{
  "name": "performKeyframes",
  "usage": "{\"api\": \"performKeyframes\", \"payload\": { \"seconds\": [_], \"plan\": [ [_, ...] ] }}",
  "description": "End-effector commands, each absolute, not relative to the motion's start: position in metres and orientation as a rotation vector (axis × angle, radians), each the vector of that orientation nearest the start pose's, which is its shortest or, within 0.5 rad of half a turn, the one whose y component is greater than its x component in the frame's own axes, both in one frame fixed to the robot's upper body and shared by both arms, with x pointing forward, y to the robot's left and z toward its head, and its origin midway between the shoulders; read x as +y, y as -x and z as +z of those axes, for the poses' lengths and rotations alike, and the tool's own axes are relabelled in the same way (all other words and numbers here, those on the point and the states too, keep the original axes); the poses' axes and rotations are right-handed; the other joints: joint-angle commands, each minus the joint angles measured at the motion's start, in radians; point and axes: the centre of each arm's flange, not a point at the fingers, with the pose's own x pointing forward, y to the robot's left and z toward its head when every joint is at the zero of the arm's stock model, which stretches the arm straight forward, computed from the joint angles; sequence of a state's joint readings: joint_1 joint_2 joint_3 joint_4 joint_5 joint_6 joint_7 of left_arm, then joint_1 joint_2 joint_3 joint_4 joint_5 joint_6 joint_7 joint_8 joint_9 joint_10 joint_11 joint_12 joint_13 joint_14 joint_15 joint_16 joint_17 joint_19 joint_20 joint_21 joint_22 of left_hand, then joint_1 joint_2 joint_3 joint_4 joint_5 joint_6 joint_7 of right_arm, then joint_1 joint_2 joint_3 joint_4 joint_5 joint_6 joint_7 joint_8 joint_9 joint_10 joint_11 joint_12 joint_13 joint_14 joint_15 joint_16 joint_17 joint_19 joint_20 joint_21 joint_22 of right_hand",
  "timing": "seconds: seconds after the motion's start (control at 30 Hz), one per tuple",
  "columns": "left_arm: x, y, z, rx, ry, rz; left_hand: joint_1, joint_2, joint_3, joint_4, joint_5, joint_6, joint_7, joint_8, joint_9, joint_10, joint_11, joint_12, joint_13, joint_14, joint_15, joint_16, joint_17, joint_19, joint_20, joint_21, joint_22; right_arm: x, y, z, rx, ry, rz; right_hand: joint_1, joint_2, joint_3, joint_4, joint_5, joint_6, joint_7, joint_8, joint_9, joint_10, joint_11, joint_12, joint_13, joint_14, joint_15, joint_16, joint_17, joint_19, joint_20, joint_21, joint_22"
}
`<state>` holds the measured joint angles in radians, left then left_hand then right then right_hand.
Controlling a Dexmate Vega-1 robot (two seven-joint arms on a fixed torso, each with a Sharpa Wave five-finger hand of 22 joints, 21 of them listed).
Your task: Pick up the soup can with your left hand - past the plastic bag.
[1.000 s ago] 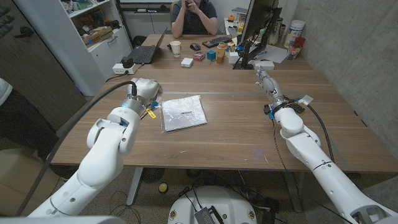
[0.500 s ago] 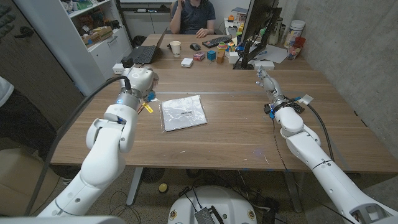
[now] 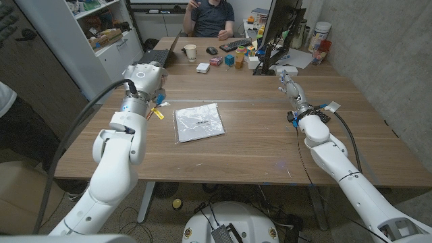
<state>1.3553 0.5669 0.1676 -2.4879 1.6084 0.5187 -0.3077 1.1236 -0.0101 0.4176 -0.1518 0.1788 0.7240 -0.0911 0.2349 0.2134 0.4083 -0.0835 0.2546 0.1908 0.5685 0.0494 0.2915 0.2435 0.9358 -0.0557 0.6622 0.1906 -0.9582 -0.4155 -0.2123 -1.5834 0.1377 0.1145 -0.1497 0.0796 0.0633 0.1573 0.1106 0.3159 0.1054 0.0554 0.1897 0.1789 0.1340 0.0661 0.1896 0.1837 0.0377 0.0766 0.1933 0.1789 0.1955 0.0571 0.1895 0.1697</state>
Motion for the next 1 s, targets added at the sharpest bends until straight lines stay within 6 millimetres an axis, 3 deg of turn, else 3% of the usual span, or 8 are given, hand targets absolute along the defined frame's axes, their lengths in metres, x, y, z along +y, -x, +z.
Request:
{"api": "performKeyframes", "payload": {
  "seconds": [0.03,0.37,1.0],
  "plan": [
    [0.239,-0.379,0.073,-0.595,-1.648,0.839,0.091,0.158,0.044,0.036,-0.003,0.124,0.117,-0.004,0.001,0.012,0.000,0.003,0.003,0.113,-0.261,-0.007,0.002,0.071,-0.077,0.008,-0.001,-0.271,-0.614,0.010,-0.698,0.266,-0.004,0.005,-0.002,-0.003,-0.003,0.009,0.006,-0.003,0.002,0.002,0.007,0.005,0.004,0.004,0.002,0.001,-0.002,0.004,0.000,-0.006,0.006,0.004],
    [0.238,-0.382,0.075,-0.607,-1.626,0.936,0.082,0.158,0.049,0.036,-0.003,0.129,0.117,-0.007,0.002,0.018,-0.001,0.000,0.002,0.117,-0.260,-0.013,0.000,0.069,-0.076,0.013,-0.002,-0.272,-0.618,0.007,-0.689,0.259,-0.004,0.006,-0.001,-0.004,-0.003,0.010,0.008,-0.002,0.002,0.002,0.010,0.004,0.005,0.004,0.003,0.000,-0.002,0.004,0.000,-0.008,0.006,0.004],
    [0.239,-0.403,0.082,-0.635,-1.643,0.866,0.068,0.156,0.057,0.034,-0.003,0.135,0.112,-0.013,0.002,0.030,-0.002,-0.004,0.002,0.122,-0.263,-0.023,-0.003,0.063,-0.076,0.019,-0.004,-0.271,-0.625,0.006,-0.677,0.249,-0.019,0.007,0.002,-0.004,-0.003,0.011,0.011,0.000,0.003,0.002,0.012,0.005,0.006,0.004,0.004,-0.002,-0.002,0.004,-0.002,-0.012,0.005,0.004]
  ]
}}
